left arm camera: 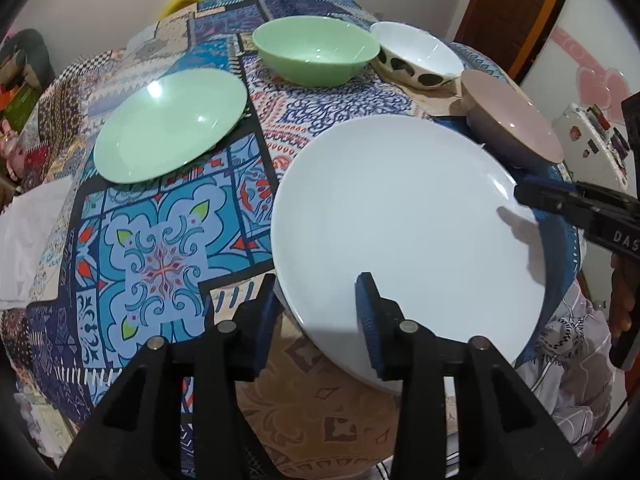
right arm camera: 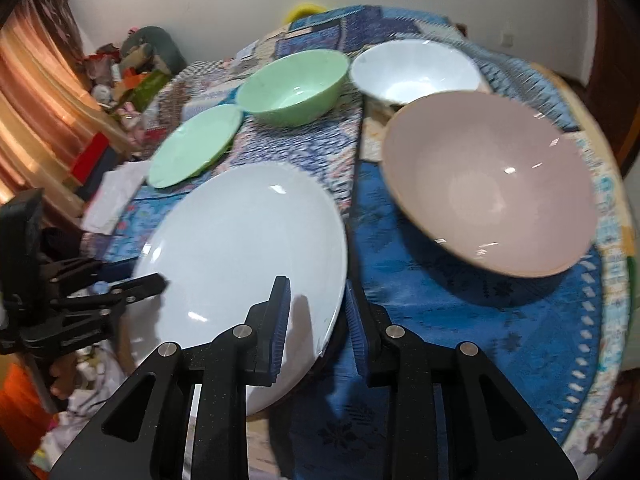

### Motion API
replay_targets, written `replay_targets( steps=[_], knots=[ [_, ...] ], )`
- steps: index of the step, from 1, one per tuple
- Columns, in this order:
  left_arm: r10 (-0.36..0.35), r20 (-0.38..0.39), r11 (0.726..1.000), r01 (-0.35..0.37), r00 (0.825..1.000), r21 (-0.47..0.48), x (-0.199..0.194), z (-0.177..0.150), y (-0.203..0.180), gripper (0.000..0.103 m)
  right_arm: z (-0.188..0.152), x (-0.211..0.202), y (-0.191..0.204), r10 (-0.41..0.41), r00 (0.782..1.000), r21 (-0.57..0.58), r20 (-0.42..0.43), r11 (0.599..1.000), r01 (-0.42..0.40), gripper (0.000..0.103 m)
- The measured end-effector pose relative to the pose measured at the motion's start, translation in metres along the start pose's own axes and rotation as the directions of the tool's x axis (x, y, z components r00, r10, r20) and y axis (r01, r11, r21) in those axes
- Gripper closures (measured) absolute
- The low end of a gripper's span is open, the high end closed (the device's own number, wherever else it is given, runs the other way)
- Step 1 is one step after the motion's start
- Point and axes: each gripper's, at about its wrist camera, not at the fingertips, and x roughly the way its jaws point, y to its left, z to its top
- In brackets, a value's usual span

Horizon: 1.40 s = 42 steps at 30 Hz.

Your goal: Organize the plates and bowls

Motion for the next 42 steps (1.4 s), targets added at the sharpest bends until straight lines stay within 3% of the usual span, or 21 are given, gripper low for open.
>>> replay_targets(
  steps=[5,8,16,21,24,29,35,42],
  knots=[
    [-0.007,0.022,1.000,0.007,1.000,-0.021,-0.007,0.003,0.004,0.064,0.007,-0.010,0.005,0.009,1.000,-0.015,0.022,1.000,-0.008,0.076],
    [0.012,0.061,1.000,-0.010,0.998,-0.029,-0.018,0.005,0.010,0.058,0.013,-0.012,0.013,0.016,0.999,-0.030,0.042,0.999,-0.015,0.076],
    [0.098,0.185,0.994,-0.088,0.978,-0.058,-0.050,0.014,0.040,0.036,0.032,-0.002,0.040,0.027,0.998,-0.093,0.053,0.995,-0.022,0.062],
    [0.112,0.213,0.989,-0.087,0.971,-0.122,-0.058,0.020,0.073,0.020,0.048,0.004,0.061,0.033,0.995,-0.150,0.091,0.989,-0.019,0.054],
    [0.146,0.208,0.980,-0.113,0.967,-0.161,-0.058,0.024,0.094,0.020,0.058,0.012,0.072,0.042,0.994,-0.172,0.105,0.985,-0.023,0.050],
    [0.195,0.191,0.968,-0.157,0.962,-0.195,-0.050,0.030,0.125,0.020,0.078,0.043,0.086,0.072,0.996,-0.168,0.057,0.984,-0.061,0.049],
    [0.184,0.152,0.964,-0.148,0.971,-0.220,-0.025,0.040,0.160,0.020,0.098,0.085,0.097,0.057,0.998,-0.161,-0.007,0.985,-0.058,0.049],
    [0.207,0.170,0.952,-0.158,0.964,-0.260,0.000,0.058,0.206,0.020,0.117,0.122,0.115,0.063,0.996,-0.189,-0.070,0.979,-0.075,0.049]
  ],
)
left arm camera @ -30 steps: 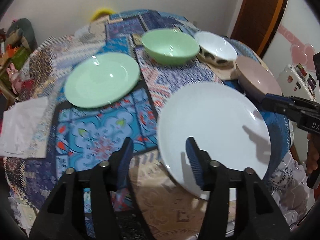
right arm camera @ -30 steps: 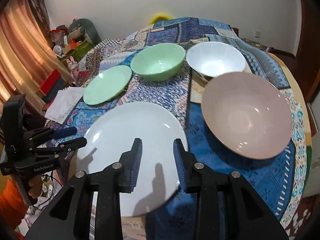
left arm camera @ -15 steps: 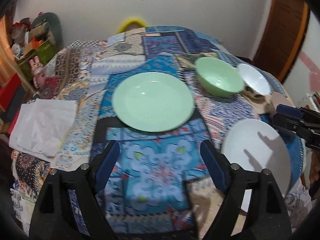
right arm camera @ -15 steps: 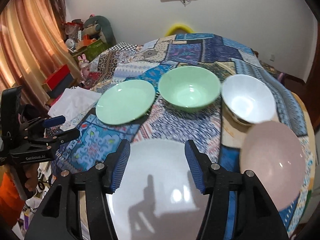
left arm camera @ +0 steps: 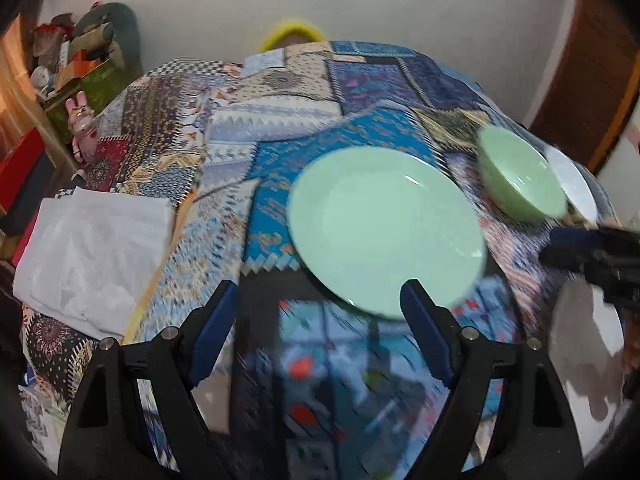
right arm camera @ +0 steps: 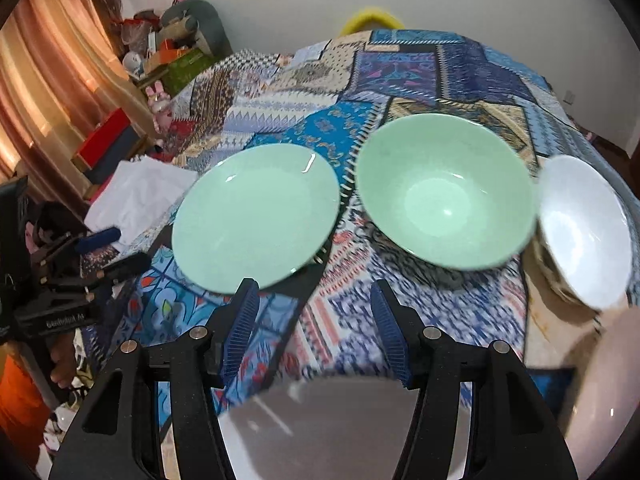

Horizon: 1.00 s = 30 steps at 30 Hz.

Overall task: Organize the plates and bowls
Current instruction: 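Grasp the pale green plate with left gripper while right gripper holds the stacked plates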

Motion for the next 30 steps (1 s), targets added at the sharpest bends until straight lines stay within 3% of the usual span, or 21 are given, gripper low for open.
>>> replay_targets(
  steps=[6,9,14,18,24,30],
  knots=[
    [0.000,-0.042,1.000,0.000,0.999,-0.015,0.036,0.021,0.020,0.039,0.011,0.021,0.005,-0.017,0.999,-0.012,-0.028,1.000,0.017,0.055],
    [-0.002,-0.067,1.000,0.002,0.998,-0.005,0.053,0.029,0.023,0.047,0.013,0.031,0.002,-0.042,0.997,-0.009,-0.058,0.999,0.042,0.074],
    [-0.033,-0.123,0.999,0.037,0.992,0.027,0.073,0.035,0.019,0.063,0.020,0.043,-0.006,-0.078,0.992,0.006,-0.096,0.997,0.079,0.075],
    [-0.057,-0.127,0.998,0.062,0.990,0.033,0.081,0.041,0.014,0.072,0.026,0.052,-0.007,-0.076,0.990,0.021,-0.115,0.997,0.079,0.076],
    [-0.064,-0.127,0.996,0.071,0.990,0.055,0.085,0.045,0.008,0.078,0.027,0.065,0.005,-0.088,0.986,-0.009,-0.143,0.996,0.087,0.077],
    [-0.081,-0.144,0.994,0.091,0.986,0.062,0.075,0.038,0.012,0.079,0.027,0.065,-0.002,-0.029,0.988,0.042,-0.151,0.998,0.036,0.078]
  ],
)
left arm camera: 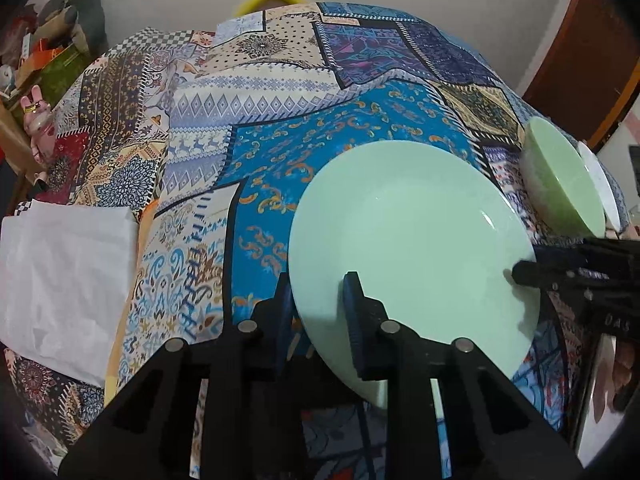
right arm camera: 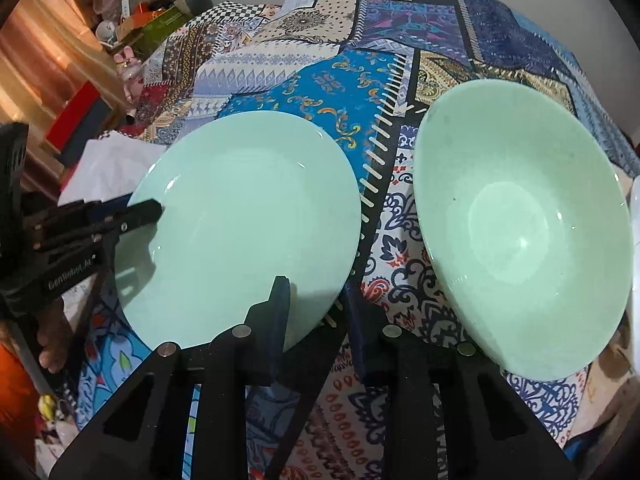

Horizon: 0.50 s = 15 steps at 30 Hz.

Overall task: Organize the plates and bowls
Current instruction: 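Grasp the pale green plate with left gripper while right gripper holds the stacked plates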

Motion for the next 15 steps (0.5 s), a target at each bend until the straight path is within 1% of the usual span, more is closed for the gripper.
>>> replay_targets(
  steps=[6,11,13,15],
  knots=[
    [0.020,-0.018,1.000,-0.019,1.000,0.019,-0.020,-0.026,-0.001,0.078,-0.013,-0.002,0.018,0.015,0.999,-0.068,-0.043,0.998,-0.018,0.078],
    [-0.010,-0.056,1.000,0.010,0.998,0.007,-0.041,-0.057,0.003,0.078,-0.025,-0.007,0.027,0.056,0.995,-0.093,-0.081,0.994,-0.063,0.078],
    [-0.028,-0.065,1.000,0.028,0.998,0.009,-0.046,-0.066,0.005,0.078,-0.028,-0.008,0.028,0.074,0.993,-0.094,-0.096,0.992,-0.083,0.078],
    [-0.049,-0.073,0.999,0.049,0.996,0.001,-0.047,-0.070,0.007,0.078,-0.028,-0.008,0.029,0.073,0.992,-0.099,-0.102,0.992,-0.084,0.079]
  ],
)
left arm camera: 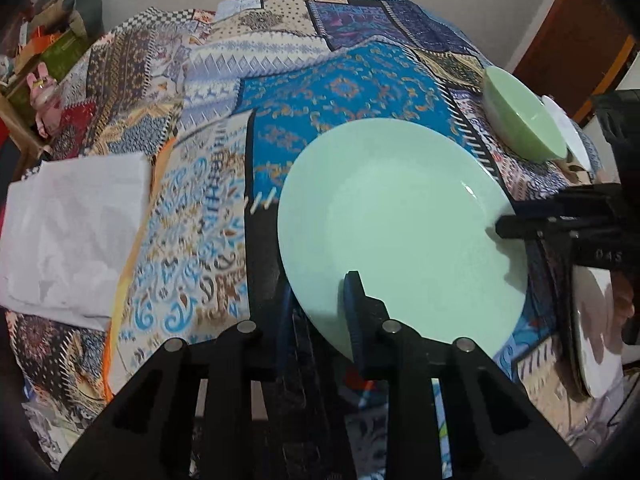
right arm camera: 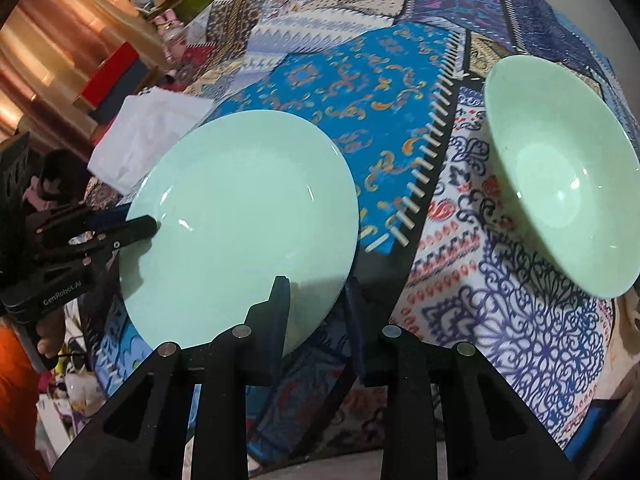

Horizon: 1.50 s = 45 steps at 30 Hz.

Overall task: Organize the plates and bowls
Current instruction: 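Grasp the pale green plate with left gripper while right gripper holds the stacked plates, then lay the pale green plate onto the white plate held by the right gripper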

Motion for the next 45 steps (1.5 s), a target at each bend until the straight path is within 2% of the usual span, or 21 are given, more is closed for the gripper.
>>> replay_targets(
  steps=[7,17,29,45],
  knots=[
    [-0.006,-0.014,1.000,0.005,1.000,-0.013,0.004,0.001,-0.002,0.075,0.014,0.009,-0.005,0.016,1.000,0.049,-0.016,0.999,-0.015,0.079],
    [0.006,0.000,1.000,-0.006,1.000,-0.001,0.002,-0.001,-0.006,0.074,0.015,0.013,0.003,-0.018,1.000,0.019,0.002,1.000,0.017,0.078],
    [-0.012,0.020,0.997,0.014,1.000,-0.076,-0.017,-0.012,-0.006,0.074,-0.002,-0.014,0.009,0.040,0.998,0.026,0.056,0.999,-0.041,0.078],
    [-0.006,0.077,0.999,0.010,0.997,-0.045,-0.062,-0.024,-0.036,0.074,-0.022,-0.051,0.012,0.046,0.990,0.026,0.130,0.998,-0.050,0.078]
  ],
)
